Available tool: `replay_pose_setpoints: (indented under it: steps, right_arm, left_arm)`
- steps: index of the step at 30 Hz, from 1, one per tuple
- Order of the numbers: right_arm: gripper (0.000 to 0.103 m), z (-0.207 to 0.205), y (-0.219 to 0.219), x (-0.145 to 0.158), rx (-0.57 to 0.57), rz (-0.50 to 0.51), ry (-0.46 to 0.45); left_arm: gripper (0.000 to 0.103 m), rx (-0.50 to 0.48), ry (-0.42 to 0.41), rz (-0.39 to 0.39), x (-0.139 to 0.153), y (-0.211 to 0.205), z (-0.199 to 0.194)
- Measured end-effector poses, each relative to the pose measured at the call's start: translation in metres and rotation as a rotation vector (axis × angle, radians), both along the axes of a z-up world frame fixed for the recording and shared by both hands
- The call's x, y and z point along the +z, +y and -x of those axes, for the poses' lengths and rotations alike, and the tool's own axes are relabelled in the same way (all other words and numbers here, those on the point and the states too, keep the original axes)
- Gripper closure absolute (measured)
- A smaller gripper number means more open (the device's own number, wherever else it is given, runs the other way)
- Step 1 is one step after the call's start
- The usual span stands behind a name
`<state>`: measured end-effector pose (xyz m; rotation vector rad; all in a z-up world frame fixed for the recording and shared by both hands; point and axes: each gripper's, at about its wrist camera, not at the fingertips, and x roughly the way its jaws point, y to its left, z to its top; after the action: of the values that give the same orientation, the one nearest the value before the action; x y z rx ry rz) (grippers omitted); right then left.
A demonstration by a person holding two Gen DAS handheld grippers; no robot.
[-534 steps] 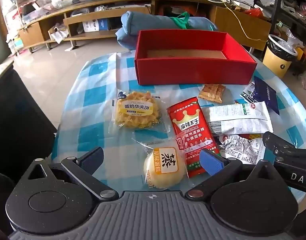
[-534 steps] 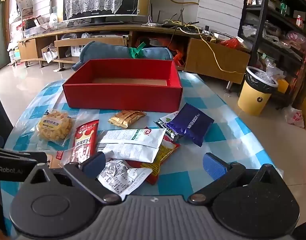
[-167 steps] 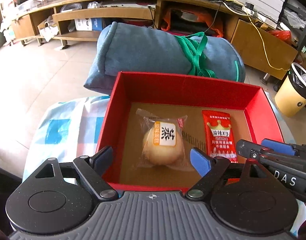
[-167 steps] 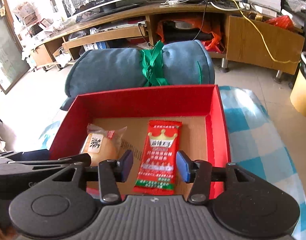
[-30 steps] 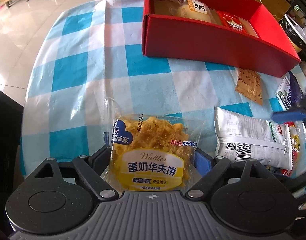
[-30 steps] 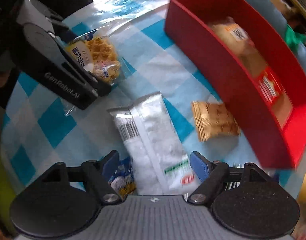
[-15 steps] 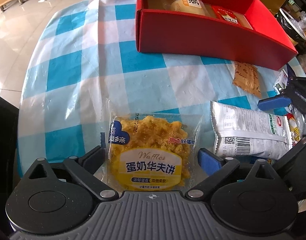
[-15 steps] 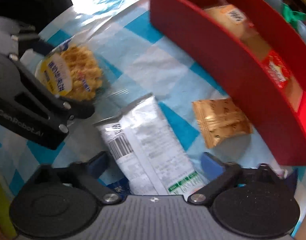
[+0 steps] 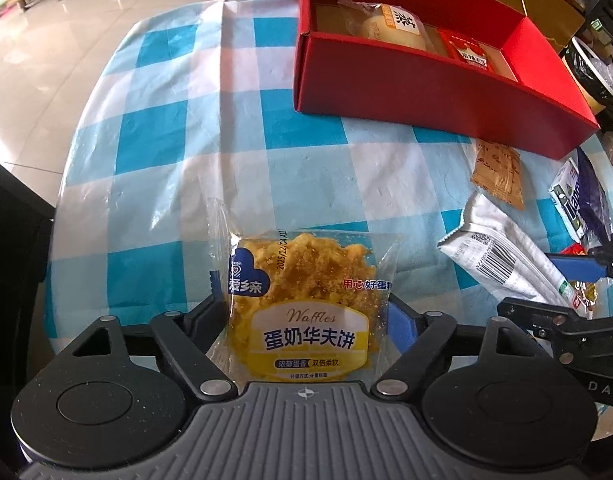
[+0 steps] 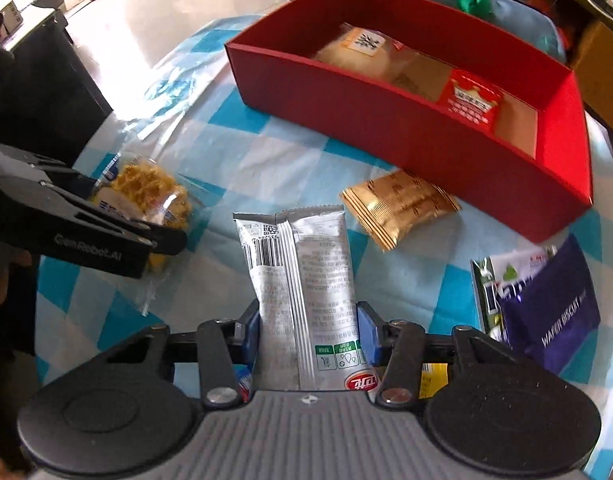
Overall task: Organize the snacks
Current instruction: 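Grasp and lift the white biscuit packet with the right tool while the left tool holds the waffle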
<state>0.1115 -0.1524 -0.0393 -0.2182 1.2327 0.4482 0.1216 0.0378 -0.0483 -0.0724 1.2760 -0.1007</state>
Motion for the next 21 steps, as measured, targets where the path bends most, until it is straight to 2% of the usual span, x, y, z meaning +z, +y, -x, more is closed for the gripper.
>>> replay_pose_setpoints:
  steps: [4,7,12,14,18,21]
  right_arm:
    - [0.059,-0.001,0.006,-0.01,0.012,0.02,0.002]
    - [0.054,-0.005,0.012,-0.014,0.027,0.025,-0.001]
    - [0.051,-0.014,0.018,-0.02,0.029,0.039,-0.029]
    - [0.053,-0.016,0.017,-0.021,0.025,0.041,-0.036]
    - [0.061,-0.013,0.017,-0.018,0.014,0.041,-0.041]
    - [0.063,-0.01,0.012,-0.012,-0.006,0.018,-0.047]
  left_arm:
    - [0.014,-0.011,0.006,-0.007,-0.003,-0.003,0.0]
    - [0.006,-0.023,0.011,-0.044,-0.009,-0.009,-0.001]
    - [0.001,-0.036,-0.008,-0.098,-0.016,-0.015,0.0]
    - [0.004,-0.03,-0.008,-0.094,-0.016,-0.013,0.001]
    - [0.016,-0.021,-0.021,-0.082,-0.009,-0.011,0.005]
    - [0.017,-0.012,-0.019,-0.061,-0.006,-0.01,0.006]
